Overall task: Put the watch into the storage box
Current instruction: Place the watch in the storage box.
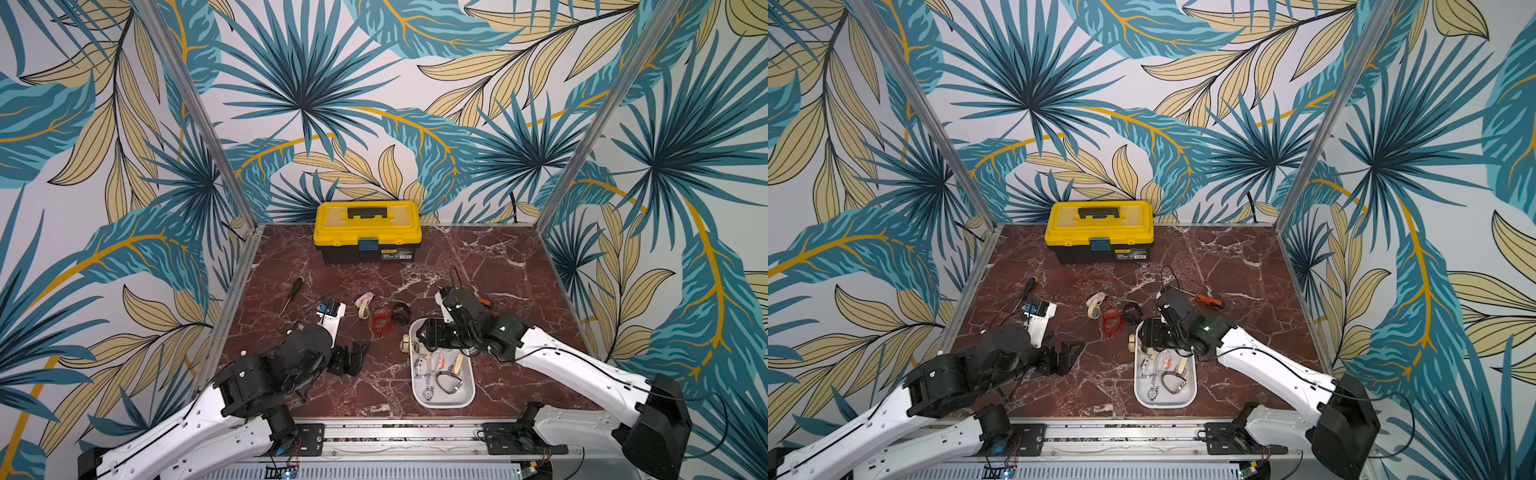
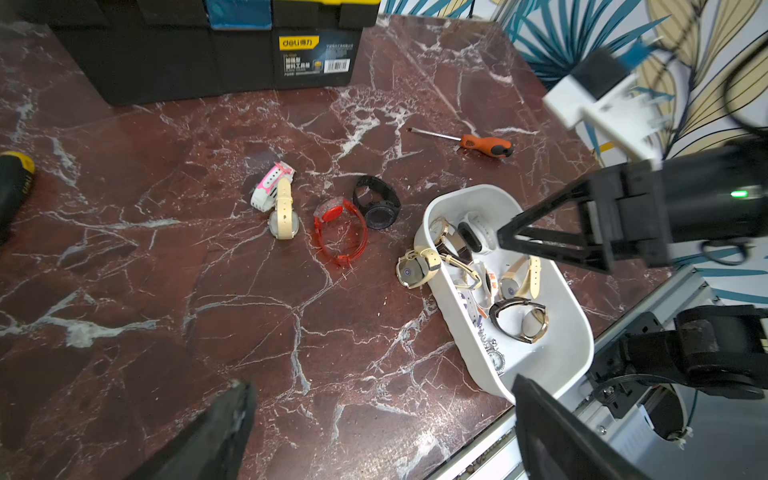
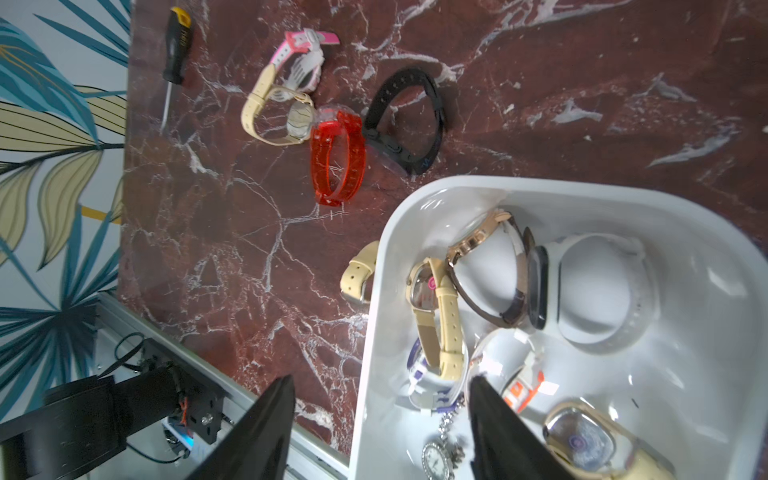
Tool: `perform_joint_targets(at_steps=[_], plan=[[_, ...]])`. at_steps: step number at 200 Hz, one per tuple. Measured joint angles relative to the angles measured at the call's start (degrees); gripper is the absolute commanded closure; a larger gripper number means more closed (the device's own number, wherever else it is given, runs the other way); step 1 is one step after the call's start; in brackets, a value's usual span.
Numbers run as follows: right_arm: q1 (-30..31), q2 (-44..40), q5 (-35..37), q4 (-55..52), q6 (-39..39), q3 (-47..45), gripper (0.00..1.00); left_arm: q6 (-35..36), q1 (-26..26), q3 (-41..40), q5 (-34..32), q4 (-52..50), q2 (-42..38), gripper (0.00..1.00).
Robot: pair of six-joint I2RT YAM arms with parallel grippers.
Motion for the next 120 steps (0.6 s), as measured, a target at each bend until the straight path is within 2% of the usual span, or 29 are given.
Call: perform_joint_targets(at_steps=[7,67,86,120], plan=[[0.0,-2.8,0.0,-0.7,-0.8,-0.5,0.01,-0.5,0.4,0.1,0.2,-0.1,2.4,0.00],[0.0,-25.7,-3.2,-7.8,-5.9,-2.3,0.00,-2.8,11.8,1.6,2.8,-0.1,25.6,0.01],[0.0,-31.2,-3.7,-10.1,-6.4,-3.4,0.00,-2.0,13.6,3.8,2.8,0.3,31.5,0.07],[0.0,-37.6,-6.3,-12.3,-6.4,-6.4,0.00,0.9,14.4,13.0,0.6,0.6,43.5,0.21]])
